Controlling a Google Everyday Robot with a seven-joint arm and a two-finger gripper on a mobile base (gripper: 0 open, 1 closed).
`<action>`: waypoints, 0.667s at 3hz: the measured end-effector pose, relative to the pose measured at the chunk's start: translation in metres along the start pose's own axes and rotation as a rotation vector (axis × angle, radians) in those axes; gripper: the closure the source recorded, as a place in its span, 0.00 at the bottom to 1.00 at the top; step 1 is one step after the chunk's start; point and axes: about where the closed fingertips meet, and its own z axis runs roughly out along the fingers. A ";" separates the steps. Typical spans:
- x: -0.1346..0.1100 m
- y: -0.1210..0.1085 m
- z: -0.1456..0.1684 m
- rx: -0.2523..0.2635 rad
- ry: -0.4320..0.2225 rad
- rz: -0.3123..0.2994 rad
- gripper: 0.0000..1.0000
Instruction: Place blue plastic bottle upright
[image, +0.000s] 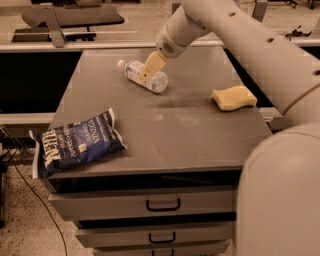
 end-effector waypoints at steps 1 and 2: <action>-0.010 -0.010 0.038 -0.032 -0.011 0.096 0.00; -0.016 -0.015 0.065 -0.052 -0.001 0.179 0.00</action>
Offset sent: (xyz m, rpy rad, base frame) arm 0.0767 0.0565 -0.0398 0.1424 0.1945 -0.1701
